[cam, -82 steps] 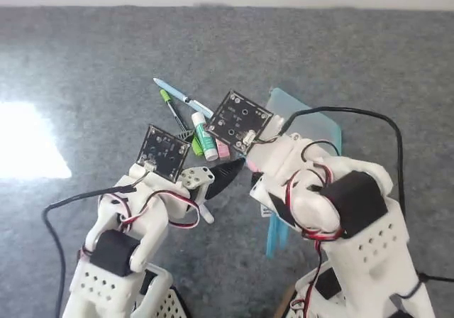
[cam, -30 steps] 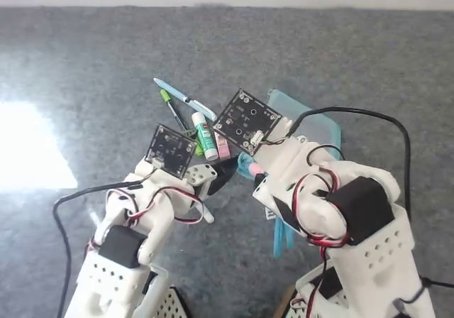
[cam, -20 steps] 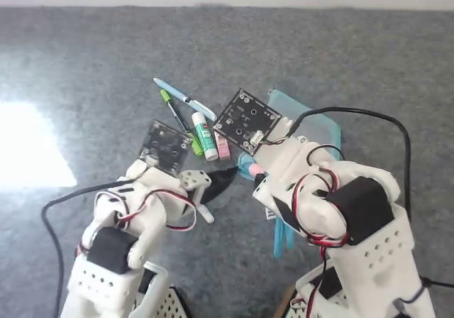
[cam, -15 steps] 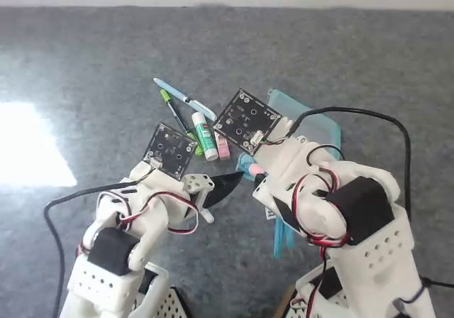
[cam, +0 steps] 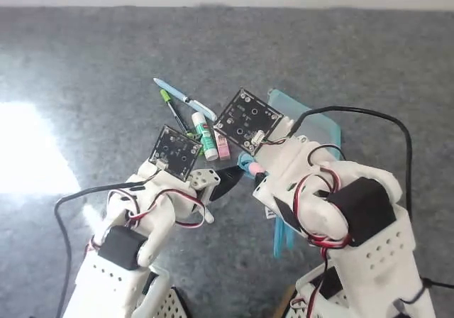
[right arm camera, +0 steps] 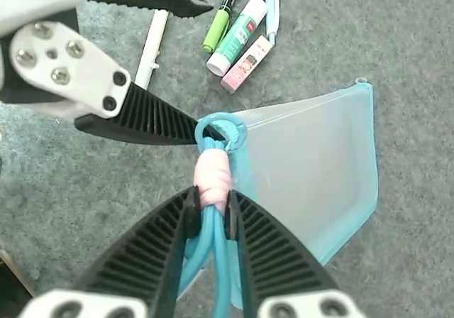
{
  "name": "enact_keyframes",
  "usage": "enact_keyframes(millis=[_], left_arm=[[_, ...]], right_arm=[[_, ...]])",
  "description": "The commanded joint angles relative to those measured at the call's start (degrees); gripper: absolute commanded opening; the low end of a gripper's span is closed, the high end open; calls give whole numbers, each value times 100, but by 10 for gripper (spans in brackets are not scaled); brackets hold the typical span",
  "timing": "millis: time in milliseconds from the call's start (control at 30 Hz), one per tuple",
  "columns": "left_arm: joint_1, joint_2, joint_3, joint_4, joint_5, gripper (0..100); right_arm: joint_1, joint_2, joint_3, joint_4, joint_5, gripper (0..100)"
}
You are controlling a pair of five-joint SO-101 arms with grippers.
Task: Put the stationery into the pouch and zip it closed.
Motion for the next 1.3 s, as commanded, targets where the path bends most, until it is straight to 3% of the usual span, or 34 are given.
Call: enact_keyframes(millis=[0,167,467,733,967,1067,1267], left_arm=[[62,44,-22,-167,-26,332],[246,44,92,-193,-18,332],[229,44,277,-431,-44,327],[264,44,629,-897,-457,178],[220,0,576,-923,-440,136],[-53,35,374,-914,-352,133],[-835,44,-268,-369,545,123]], right_arm=[[-154,-171,-352,119,-79,8],[-593,-180,-492,154,-88,8],[-629,-171,-897,268,-97,8],[-611,-171,-862,268,-97,8],[-593,-171,-26,207,-53,8],[-620,-180,352,-180,-88,8],[-637,-655,1670,-1657,-105,8]])
